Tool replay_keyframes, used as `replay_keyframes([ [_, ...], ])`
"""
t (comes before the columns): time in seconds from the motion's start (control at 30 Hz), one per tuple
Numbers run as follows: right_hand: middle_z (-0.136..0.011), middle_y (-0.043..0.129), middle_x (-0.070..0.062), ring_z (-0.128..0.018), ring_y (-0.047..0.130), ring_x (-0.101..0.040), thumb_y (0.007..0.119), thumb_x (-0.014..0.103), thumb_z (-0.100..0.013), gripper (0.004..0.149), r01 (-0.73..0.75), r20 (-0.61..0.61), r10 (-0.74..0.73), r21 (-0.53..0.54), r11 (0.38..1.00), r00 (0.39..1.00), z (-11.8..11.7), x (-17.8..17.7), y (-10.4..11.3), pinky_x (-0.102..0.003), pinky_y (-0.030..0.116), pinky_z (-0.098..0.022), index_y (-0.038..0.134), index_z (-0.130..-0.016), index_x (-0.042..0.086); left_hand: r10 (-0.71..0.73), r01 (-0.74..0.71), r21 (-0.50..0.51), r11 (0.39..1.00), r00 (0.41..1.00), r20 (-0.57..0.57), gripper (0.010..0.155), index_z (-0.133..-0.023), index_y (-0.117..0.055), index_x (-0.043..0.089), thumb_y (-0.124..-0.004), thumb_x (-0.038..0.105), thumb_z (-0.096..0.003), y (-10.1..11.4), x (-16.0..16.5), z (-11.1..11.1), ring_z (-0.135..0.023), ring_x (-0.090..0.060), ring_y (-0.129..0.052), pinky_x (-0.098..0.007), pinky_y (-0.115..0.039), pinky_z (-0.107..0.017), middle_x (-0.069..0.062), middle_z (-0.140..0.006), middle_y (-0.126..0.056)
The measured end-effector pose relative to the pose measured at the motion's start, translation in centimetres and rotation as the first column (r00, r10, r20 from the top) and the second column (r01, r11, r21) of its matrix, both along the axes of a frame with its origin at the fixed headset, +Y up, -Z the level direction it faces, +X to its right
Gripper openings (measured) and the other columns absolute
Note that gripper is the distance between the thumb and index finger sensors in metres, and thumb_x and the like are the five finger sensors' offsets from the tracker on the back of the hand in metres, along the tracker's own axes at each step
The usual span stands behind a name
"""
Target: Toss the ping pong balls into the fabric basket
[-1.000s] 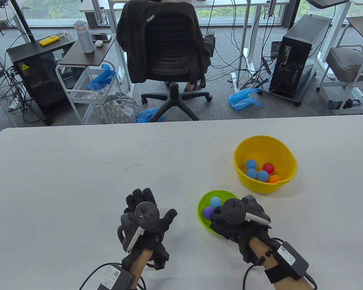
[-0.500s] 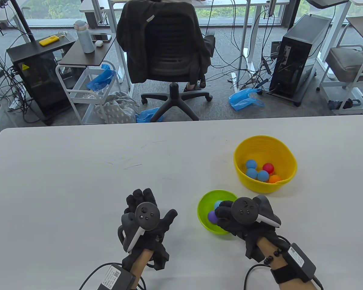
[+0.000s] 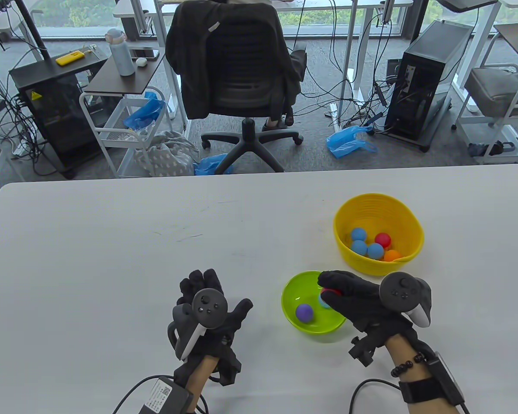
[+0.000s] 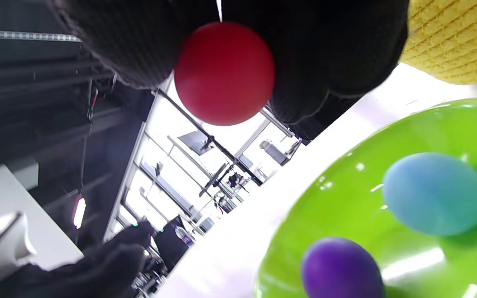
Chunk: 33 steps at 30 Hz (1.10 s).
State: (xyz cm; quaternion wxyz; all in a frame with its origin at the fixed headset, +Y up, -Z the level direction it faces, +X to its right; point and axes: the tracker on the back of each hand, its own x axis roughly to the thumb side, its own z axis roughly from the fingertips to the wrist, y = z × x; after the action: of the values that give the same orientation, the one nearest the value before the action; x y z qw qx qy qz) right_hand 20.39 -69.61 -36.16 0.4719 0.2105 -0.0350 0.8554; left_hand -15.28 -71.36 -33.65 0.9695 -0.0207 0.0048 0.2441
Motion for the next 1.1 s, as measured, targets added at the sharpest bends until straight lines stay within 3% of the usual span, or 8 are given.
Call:
replay_keyframes([
  [0.27, -0.099, 0.079, -0.019, -0.070, 0.096, -0.038, 0.082, 0.040, -0.055, 0.051, 0.284, 0.133, -0.272, -0.077, 0.956, 0.953, -0.8, 2.9, -0.8, -0.050, 0.086, -0.051, 0.073, -0.099, 0.016, 0.001, -0.001, -0.002, 1.000, 1.000, -0.001, 0.102, -0.114, -0.016, 0.006, -0.072, 0.060, -0.0473, 0.0, 0.0, 0.0, -0.105, -0.057, -0.006, -0.076, -0.019, -0.073, -0.026, -0.117, -0.003],
  [0.43, -0.100, 0.076, -0.020, -0.070, 0.096, -0.037, 0.079, 0.041, -0.057, 0.052, 0.495, 0.255, -0.450, -0.152, 0.856, 0.856, -1.3, 5.0, -1.9, -0.048, 0.087, -0.051, 0.069, -0.101, 0.014, -0.001, 0.001, -0.004, 1.000, 1.000, 0.001, 0.102, -0.114, -0.016, 0.006, -0.072, 0.060, -0.0474, 0.0, 0.0, 0.0, -0.105, -0.057, -0.007, -0.076, -0.019, -0.073, -0.026, -0.117, -0.003],
  [0.67, -0.103, 0.071, -0.020, -0.074, 0.094, -0.034, 0.073, 0.043, -0.061, 0.054, 0.682, 0.377, -0.596, -0.155, 0.714, 0.709, -1.5, 7.9, -2.8, -0.045, 0.087, -0.054, 0.062, -0.105, 0.014, -0.005, 0.005, -0.006, 1.000, 1.000, 0.000, 0.102, -0.114, -0.016, 0.006, -0.072, 0.060, -0.0473, 0.0, 0.0, 0.0, -0.105, -0.057, -0.007, -0.076, -0.019, -0.073, -0.027, -0.117, -0.003],
  [0.77, -0.106, 0.064, -0.023, -0.081, 0.090, -0.036, 0.069, 0.044, -0.063, 0.059, 0.723, 0.416, -0.622, -0.142, 0.676, 0.664, -1.5, 8.8, -3.0, -0.046, 0.085, -0.060, 0.053, -0.109, 0.011, -0.005, 0.005, -0.006, 1.000, 1.000, 0.000, 0.102, -0.114, -0.016, 0.006, -0.072, 0.060, -0.0474, 0.0, 0.1, 0.0, -0.105, -0.057, -0.007, -0.076, -0.019, -0.073, -0.027, -0.117, -0.003],
  [0.9, -0.110, 0.045, -0.034, -0.094, 0.075, -0.043, 0.064, 0.045, -0.064, 0.075, 0.776, 0.424, -0.675, -0.115, 0.621, 0.603, -1.5, 9.5, -3.0, -0.051, 0.075, -0.069, 0.028, -0.113, 0.002, -0.001, 0.001, -0.008, 1.000, 1.000, -0.001, 0.102, -0.114, -0.016, 0.006, -0.073, 0.060, -0.0473, 0.0, 0.0, 0.0, -0.105, -0.057, -0.007, -0.076, -0.019, -0.073, -0.026, -0.117, -0.003],
  [1.1, -0.106, 0.027, -0.044, -0.097, 0.059, -0.053, 0.057, 0.048, -0.065, 0.087, 0.794, 0.374, -0.714, -0.119, 0.596, 0.592, -1.5, 9.6, -3.1, -0.056, 0.066, -0.071, 0.004, -0.107, -0.007, 0.001, -0.001, -0.005, 1.000, 1.000, -0.001, 0.102, -0.114, -0.016, 0.006, -0.073, 0.059, -0.0472, 0.0, 0.0, 0.0, -0.105, -0.057, -0.007, -0.076, -0.019, -0.073, -0.026, -0.117, -0.003],
])
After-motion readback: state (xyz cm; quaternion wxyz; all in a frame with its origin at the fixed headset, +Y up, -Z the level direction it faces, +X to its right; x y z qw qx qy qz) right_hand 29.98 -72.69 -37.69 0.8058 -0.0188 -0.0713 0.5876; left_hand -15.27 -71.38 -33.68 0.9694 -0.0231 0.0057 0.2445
